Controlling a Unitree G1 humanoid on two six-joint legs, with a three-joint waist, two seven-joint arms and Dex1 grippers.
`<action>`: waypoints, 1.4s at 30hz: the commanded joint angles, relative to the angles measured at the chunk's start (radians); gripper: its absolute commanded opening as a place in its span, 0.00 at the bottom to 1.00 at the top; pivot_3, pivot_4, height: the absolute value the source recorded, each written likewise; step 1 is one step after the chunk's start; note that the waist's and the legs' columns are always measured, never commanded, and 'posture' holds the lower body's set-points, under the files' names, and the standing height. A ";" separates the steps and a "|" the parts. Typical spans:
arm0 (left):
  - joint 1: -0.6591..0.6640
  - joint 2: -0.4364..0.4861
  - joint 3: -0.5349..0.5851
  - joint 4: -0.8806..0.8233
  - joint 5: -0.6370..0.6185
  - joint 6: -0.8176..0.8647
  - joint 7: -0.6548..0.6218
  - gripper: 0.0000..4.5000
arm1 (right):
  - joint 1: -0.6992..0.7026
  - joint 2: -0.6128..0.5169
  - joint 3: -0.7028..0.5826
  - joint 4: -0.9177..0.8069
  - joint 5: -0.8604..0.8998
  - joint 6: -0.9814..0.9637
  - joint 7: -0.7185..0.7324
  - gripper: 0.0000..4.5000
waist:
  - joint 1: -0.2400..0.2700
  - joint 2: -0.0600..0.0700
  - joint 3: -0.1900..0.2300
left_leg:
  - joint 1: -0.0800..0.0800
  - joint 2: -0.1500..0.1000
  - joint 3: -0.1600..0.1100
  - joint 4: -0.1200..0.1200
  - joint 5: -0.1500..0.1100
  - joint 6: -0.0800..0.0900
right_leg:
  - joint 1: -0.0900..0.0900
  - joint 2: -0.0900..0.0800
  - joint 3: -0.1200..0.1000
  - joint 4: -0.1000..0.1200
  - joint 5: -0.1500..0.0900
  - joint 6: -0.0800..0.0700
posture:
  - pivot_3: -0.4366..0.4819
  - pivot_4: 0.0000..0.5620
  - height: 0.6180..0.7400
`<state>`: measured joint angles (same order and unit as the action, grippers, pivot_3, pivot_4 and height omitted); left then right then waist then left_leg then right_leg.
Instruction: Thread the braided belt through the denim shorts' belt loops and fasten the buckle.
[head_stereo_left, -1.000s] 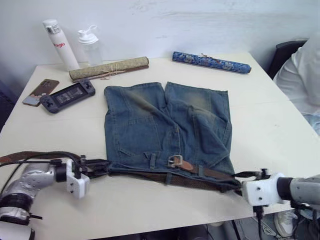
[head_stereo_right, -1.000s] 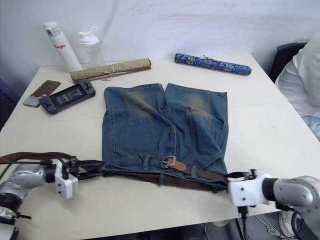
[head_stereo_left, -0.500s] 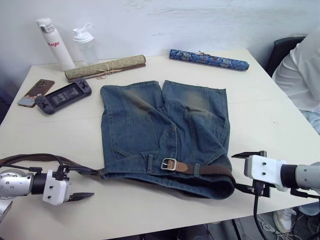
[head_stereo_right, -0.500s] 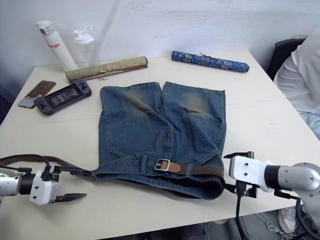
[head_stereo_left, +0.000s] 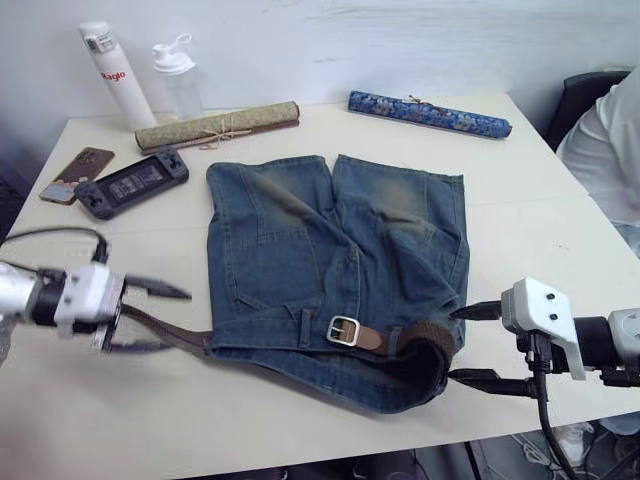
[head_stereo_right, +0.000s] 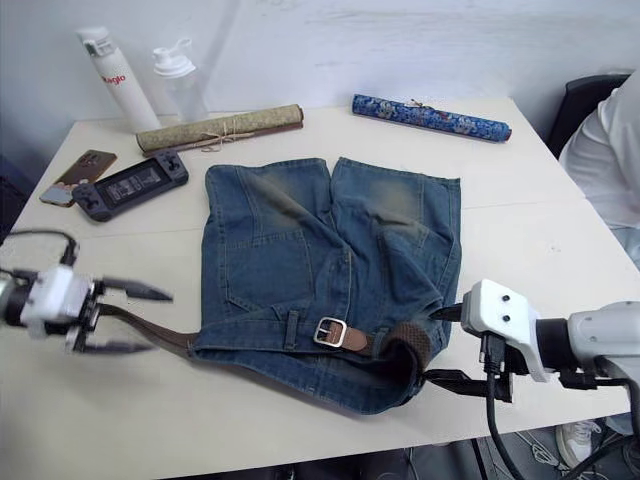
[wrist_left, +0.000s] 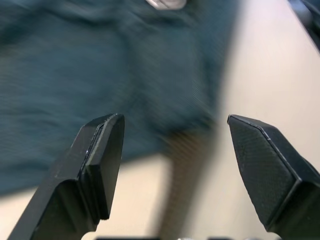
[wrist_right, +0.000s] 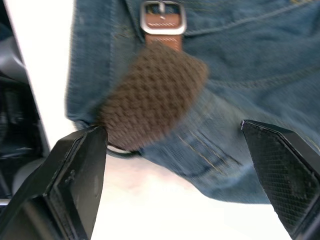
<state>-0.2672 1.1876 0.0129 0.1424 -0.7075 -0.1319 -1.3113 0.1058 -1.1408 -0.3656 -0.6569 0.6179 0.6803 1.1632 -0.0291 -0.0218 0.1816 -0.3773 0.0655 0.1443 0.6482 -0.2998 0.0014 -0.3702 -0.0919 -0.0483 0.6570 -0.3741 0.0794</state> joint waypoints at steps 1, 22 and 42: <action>-0.089 -0.138 0.005 -0.048 0.037 0.149 0.200 0.81 | -0.093 0.004 -0.016 0.009 0.052 0.035 -0.050 1.00 | 0.001 0.001 0.001 | 0.000 0.000 0.001 0.001 0.001 -0.001 | 0.000 0.000 0.001 0.001 0.000 0.001 | 0.48 0.27 0.97; 0.197 -0.266 0.012 -0.127 0.387 -0.016 0.160 0.81 | 0.043 -0.019 0.378 0.036 -0.331 -0.042 -0.431 1.00 | 0.003 -0.007 0.003 | -0.007 -0.002 0.000 0.003 0.005 -0.003 | -0.006 -0.002 0.001 0.000 0.002 0.004 | 0.48 0.27 0.97; 0.276 -0.340 0.037 -0.134 0.443 -0.109 0.185 0.81 | -0.003 0.028 0.268 0.230 -0.435 -0.264 -0.367 1.00 | 0.008 -0.010 -0.001 | -0.008 -0.003 -0.001 0.004 0.005 -0.001 | -0.004 -0.005 -0.001 -0.002 0.004 0.005 | 0.48 0.27 0.97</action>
<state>0.0039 0.8588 0.0215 0.0167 -0.2626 -0.2554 -1.1599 0.0912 -1.1245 -0.0609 -0.4025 0.1614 0.3964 0.7774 -0.0213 -0.0318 0.1804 -0.3854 0.0629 0.1437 0.6525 -0.2951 0.0008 -0.3743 -0.0964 -0.0489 0.6553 -0.3697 0.0849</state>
